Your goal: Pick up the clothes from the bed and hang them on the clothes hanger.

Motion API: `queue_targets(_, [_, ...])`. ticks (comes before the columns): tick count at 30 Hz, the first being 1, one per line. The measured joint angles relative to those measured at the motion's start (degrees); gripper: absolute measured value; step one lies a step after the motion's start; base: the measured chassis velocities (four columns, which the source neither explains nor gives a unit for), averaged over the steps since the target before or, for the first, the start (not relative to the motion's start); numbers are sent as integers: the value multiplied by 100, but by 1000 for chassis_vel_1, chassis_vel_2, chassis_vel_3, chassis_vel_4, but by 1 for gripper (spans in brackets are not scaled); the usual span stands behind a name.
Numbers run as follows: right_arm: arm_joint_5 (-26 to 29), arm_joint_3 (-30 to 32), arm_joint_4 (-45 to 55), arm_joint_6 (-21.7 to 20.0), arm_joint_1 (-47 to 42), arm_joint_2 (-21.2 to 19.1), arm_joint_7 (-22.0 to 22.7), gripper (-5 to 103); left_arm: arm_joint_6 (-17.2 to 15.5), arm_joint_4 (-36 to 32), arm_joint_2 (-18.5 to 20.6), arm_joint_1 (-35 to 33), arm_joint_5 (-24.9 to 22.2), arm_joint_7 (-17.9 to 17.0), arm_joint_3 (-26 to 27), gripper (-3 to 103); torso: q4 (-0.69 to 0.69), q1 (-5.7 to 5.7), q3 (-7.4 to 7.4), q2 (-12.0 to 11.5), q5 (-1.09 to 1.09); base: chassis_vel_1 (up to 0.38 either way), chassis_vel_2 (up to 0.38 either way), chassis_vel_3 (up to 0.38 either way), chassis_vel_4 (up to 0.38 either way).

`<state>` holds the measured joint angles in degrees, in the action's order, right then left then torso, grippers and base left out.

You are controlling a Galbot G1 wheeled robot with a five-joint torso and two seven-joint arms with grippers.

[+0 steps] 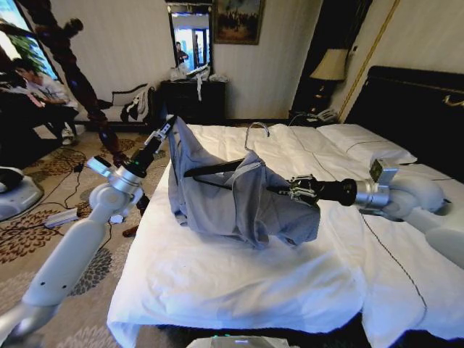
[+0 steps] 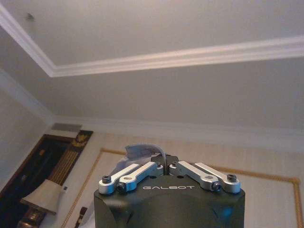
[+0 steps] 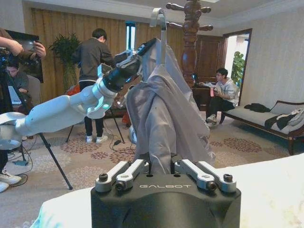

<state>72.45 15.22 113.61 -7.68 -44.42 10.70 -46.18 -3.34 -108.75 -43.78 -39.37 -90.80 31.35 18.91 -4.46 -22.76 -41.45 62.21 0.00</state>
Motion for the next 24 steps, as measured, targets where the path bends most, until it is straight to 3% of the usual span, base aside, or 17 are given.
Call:
queue_targets(8, [48,7,-80,64,7,20,-7,16,0,-176,164,-95,381,81,17,0,0,0,0,0,0,0,0,0,0])
queue_targets(11, [200,8,-99,163,27,17,-34,16,4,-104,329,107,747,206,-65,0,0,0,0,0,0,0,0,0,0])
queue_targets(17, [317,8,-99,176,67,38,-172,16,14,18,541,648,814,291,-389,0,-1,0,0,0,2,0,0,0,0])
queue_targets(24, [384,-4,-4,175,48,65,28,16,9,-299,520,427,1052,299,-701,0,2,0,0,0,-1,0,0,0,0])
